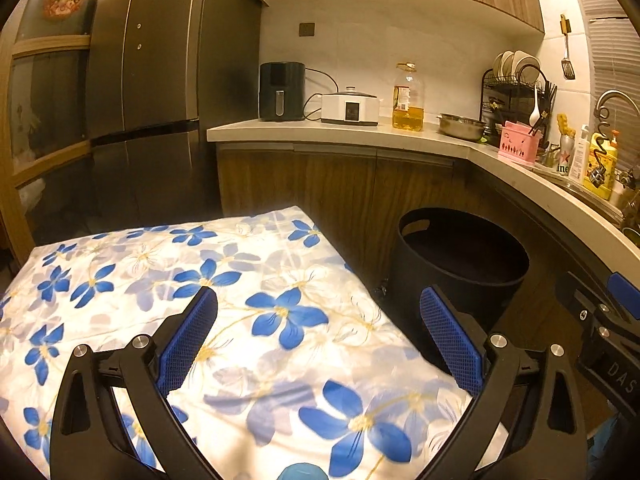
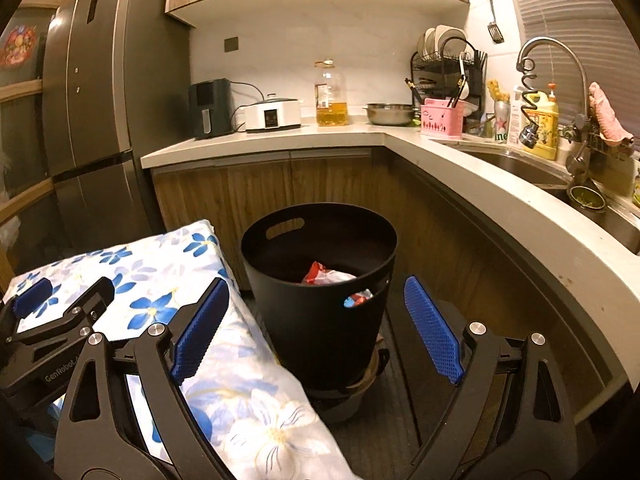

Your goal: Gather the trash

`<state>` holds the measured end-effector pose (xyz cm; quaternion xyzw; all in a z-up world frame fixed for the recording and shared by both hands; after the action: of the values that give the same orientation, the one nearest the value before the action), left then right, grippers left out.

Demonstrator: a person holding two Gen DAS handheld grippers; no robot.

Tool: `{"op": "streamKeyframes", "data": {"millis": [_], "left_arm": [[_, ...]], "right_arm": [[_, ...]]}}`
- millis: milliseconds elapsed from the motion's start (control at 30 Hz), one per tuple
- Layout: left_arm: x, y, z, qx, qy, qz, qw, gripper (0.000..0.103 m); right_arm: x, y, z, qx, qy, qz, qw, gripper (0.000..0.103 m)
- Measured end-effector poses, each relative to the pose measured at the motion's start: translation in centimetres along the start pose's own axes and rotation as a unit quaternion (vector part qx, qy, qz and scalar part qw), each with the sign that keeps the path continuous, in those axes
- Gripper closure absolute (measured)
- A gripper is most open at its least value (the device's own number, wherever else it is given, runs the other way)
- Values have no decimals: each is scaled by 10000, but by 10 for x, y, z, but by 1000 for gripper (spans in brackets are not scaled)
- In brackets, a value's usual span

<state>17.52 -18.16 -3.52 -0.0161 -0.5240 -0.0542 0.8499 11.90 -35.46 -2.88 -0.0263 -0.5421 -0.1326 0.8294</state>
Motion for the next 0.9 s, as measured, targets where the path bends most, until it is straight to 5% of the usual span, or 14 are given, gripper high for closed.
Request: {"op": "streamKeyframes", "data": {"millis": [900], "left_arm": [[-32,47,69,27,-132,109,9998,6]], "right_arm": [[-28,44,78,-53,-125,237,9996,15]]}}
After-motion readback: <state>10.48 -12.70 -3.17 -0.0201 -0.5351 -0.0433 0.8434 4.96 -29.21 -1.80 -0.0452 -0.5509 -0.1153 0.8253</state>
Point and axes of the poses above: each gripper's, at about its wrist camera, not at the fingertips, and z roughly against the way its jaws point, y to its left, x to its top, the point moved 5 cm from there along -z, roughly the way its jaws point, and after that the axes turned 6 degrees about x, right-handed, at the moved point
